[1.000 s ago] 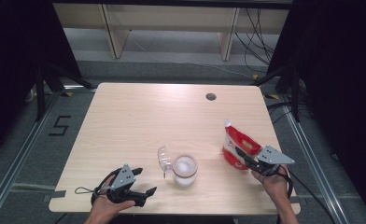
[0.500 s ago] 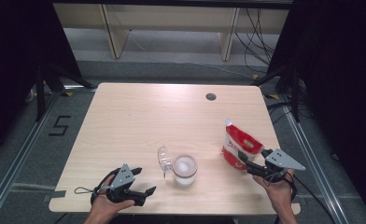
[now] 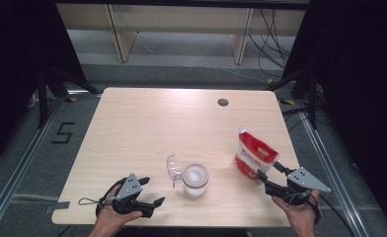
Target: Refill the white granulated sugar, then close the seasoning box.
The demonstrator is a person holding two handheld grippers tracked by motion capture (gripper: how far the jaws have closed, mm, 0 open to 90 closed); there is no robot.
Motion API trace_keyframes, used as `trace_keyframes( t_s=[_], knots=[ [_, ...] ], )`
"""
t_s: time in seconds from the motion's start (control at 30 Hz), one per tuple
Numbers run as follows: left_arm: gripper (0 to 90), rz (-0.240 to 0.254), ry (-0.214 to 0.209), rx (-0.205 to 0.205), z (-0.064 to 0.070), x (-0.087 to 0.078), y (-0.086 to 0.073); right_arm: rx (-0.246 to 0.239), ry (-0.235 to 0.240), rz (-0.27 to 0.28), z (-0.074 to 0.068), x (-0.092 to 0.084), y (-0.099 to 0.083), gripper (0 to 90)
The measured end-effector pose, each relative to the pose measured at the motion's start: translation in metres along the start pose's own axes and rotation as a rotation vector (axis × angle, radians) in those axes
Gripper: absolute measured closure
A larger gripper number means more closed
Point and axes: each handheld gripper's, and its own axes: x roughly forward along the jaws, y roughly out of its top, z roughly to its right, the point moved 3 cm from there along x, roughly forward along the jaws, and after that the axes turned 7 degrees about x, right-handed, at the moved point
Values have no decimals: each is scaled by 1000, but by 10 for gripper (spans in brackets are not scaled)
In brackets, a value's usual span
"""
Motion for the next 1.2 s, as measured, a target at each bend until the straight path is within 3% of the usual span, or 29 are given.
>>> trace_keyframes(
  t_s=[0.03,0.07,0.1,0.13,0.17,0.23,0.33,0.37,0.4,0.43,0.57,0.6,0.73,0.77,0.87,1.0,1.07,1.1,1.17,1.2],
  knots=[
    [156,4,-1,-4,0,0,0,30,-15,-6,-4,-1,-2,324],
    [156,4,-1,-11,0,0,0,-12,-21,-6,-3,-2,-2,321],
    [156,10,-2,-17,0,1,0,1,-22,1,-5,-2,-2,318],
    [156,10,0,-15,0,1,1,-17,-14,9,-5,-2,-2,313],
    [156,8,1,-13,0,1,1,-4,-14,-5,-7,-4,-3,310],
    [156,5,1,-10,0,1,2,-23,-30,-15,-9,-5,-5,300],
    [157,-5,-1,20,-1,1,2,18,-46,-31,-14,-9,-9,299],
    [156,-9,-4,14,-1,1,2,-44,-46,-15,-11,-9,-8,306],
    [156,-8,-2,14,-1,1,2,-16,-41,-38,-13,-10,-9,310],
    [156,-8,-3,-12,0,1,1,-2,-41,-41,-15,-11,-10,309],
    [156,-2,0,6,-2,1,2,-17,-39,-38,-17,-13,-12,302],
    [156,-2,1,8,-2,1,2,20,-53,-53,-20,-15,-13,288],
    [156,-3,1,12,-2,2,2,-21,-38,-49,-20,-15,-13,247],
    [156,-5,0,12,-2,2,1,19,-51,-66,-23,-16,-14,223],
    [156,-7,5,17,-2,1,1,-18,-49,-80,-24,-15,-16,201],
    [156,-8,9,10,-2,0,1,0,-49,-86,-26,-16,-16,178],
    [156,-10,9,12,-2,-1,1,-16,-40,-87,-26,-16,-16,180],
    [156,-10,9,-8,-2,0,1,26,-51,-100,-29,-17,-17,179],
    [156,-5,8,-13,-2,0,1,19,-51,-106,-30,-18,-18,178],
    [156,-7,11,-12,-1,0,1,-16,-43,-100,-28,-16,-18,179]
  ],
)
